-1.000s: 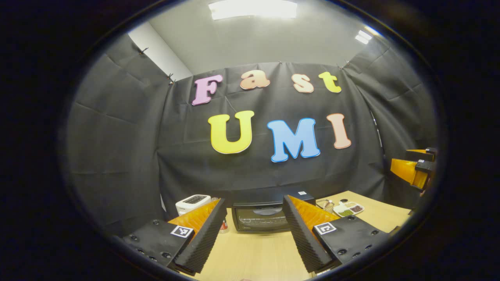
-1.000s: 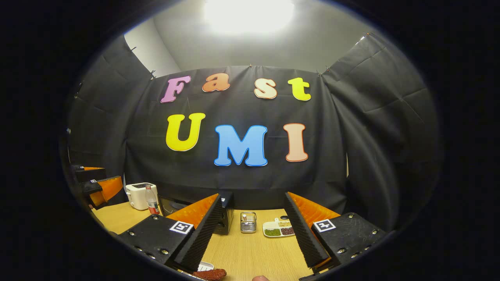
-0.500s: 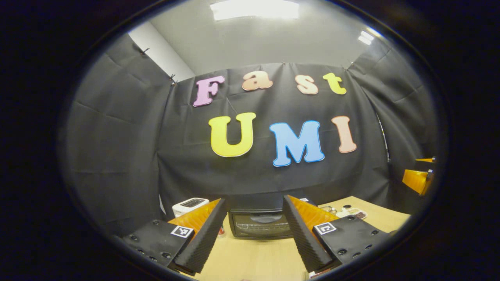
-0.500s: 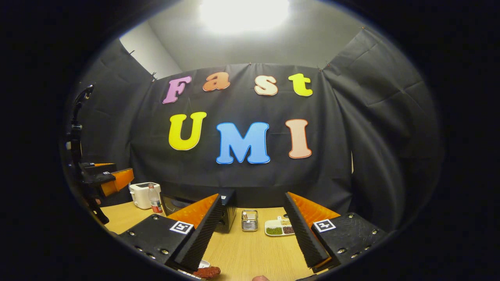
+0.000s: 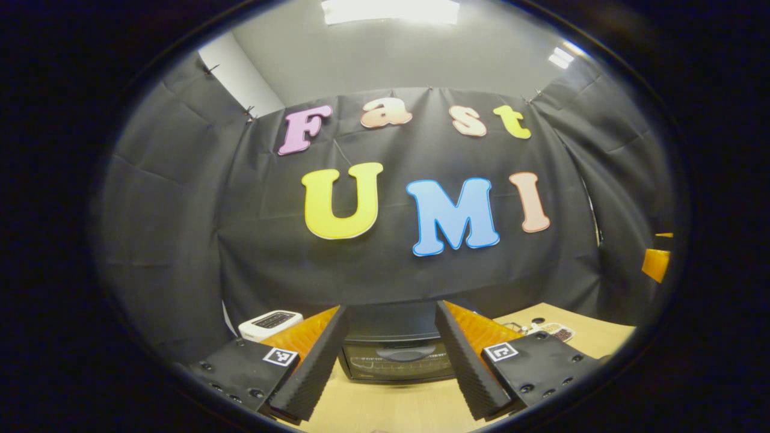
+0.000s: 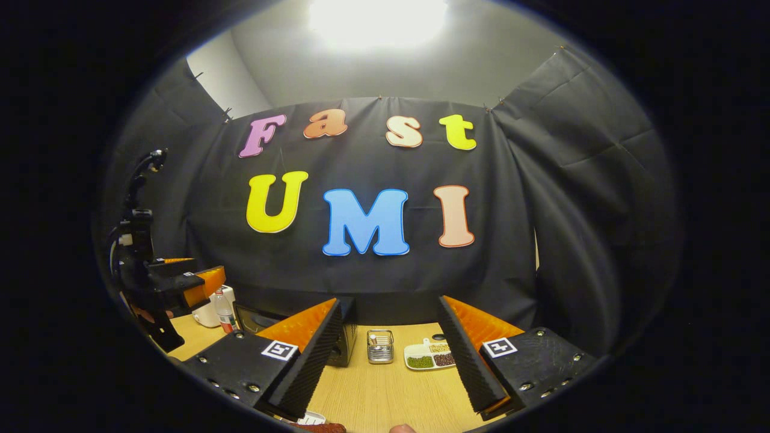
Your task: Open the electric oven with the left hand, put the food in, and close the electric oven.
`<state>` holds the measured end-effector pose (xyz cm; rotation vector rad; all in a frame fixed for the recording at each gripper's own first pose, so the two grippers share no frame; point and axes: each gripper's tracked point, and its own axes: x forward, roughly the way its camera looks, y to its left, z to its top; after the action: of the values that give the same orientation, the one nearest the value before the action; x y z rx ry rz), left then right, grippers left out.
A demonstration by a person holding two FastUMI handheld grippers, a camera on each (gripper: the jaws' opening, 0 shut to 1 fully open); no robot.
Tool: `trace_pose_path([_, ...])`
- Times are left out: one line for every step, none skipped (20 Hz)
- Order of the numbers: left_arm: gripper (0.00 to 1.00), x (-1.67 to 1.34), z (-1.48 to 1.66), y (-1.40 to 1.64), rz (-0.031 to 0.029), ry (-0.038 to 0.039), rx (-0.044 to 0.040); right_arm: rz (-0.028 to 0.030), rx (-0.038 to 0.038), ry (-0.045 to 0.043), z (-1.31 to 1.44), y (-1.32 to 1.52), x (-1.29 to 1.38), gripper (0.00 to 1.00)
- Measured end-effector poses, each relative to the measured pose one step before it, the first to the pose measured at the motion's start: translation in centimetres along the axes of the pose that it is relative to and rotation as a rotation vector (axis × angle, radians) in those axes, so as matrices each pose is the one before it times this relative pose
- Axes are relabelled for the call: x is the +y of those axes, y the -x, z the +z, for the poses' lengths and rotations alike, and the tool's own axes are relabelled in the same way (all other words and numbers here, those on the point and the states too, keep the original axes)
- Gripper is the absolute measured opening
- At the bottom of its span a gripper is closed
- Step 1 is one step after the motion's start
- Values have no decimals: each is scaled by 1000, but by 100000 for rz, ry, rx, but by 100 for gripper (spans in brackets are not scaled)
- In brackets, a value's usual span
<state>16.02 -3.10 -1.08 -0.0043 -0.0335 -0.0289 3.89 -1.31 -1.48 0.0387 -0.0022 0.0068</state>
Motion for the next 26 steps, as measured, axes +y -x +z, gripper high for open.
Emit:
trace_pose_path([100,-120,-637,-1227,-837,-34,686,-964,121,247,-5,-276,101,96])
trace_pose_path([100,-39,-763,-1079,-870,-121,755,-1355,522,411,-31,-256,130,96])
trace_pose_path([100,-182,-731,-1127,-890,-187,740,-1533,177,329,-48,-197,-1,96])
trace_pose_path([100,-126,-743,-1002,-921,-290,482,-978,-3,-12,173,-200,161,96])
trace_pose_path([100,-172,-716,-1072,-891,-232,708,-886,286,219,-1,-231,225,96])
trace_pose_path([100,-211,-711,-942,-922,63,1113,-1009,286,461,79,-249,76,96])
trace_pose_path([100,-199,-827,-999,-977,462,1138,-1082,-43,383,55,-84,18,96])
trace_pose_path([90,-193,-770,-878,-935,541,1065,-1295,-20,323,141,-217,-19,96])
trace_pose_path([90,-208,-665,-997,-624,376,1024,-1289,125,270,-75,-76,-52,96])
trace_pose_path([90,-206,-656,-898,-804,268,884,-1440,309,272,-32,-3,-78,96])
trace_pose_path([91,-200,-544,-931,-727,2,804,-1422,385,301,-147,11,-142,96])
trace_pose_path([91,-100,-736,-806,-691,-179,731,-1481,494,458,-81,9,-178,96])
trace_pose_path([100,-46,-584,-756,-493,-117,866,-1507,555,422,-127,146,-192,96])
trace_pose_path([100,-54,-655,-692,-516,-97,1095,-1469,565,359,-138,108,-192,96])
trace_pose_path([100,-5,-855,-763,-220,-213,1309,-1358,642,290,-210,59,-168,96])
trace_pose_path([97,87,-727,-519,-52,-309,1102,-1099,572,231,-108,145,-153,96])
trace_pose_path([97,-10,-848,-652,-138,-300,1431,-1282,647,280,-225,91,-166,96])
trace_pose_path([97,-61,-800,-442,-134,-226,1179,-841,548,158,-52,141,-68,96])
trace_pose_path([91,81,-543,-365,-97,-184,1078,-801,520,277,-201,56,-13,96])
trace_pose_path([91,70,-671,-333,-57,-177,993,-544,523,311,-116,98,-49,96])
trace_pose_path([91,103,-533,-382,116,-1,980,-293,495,271,-146,48,16,96])
trace_pose_path([91,115,-614,-222,297,90,889,-230,334,345,-89,41,25,96])
trace_pose_path([91,189,-391,-271,267,158,797,-34,143,396,12,-28,77,96])
trace_pose_path([91,-24,-635,-67,153,100,1064,-16,59,459,87,8,77,96])
trace_pose_path([91,-13,-443,-55,-18,492,1207,262,99,343,-65,-4,96,96])
trace_pose_path([100,9,299,-263,23,918,-2054,458,95,313,84,10,144,96])
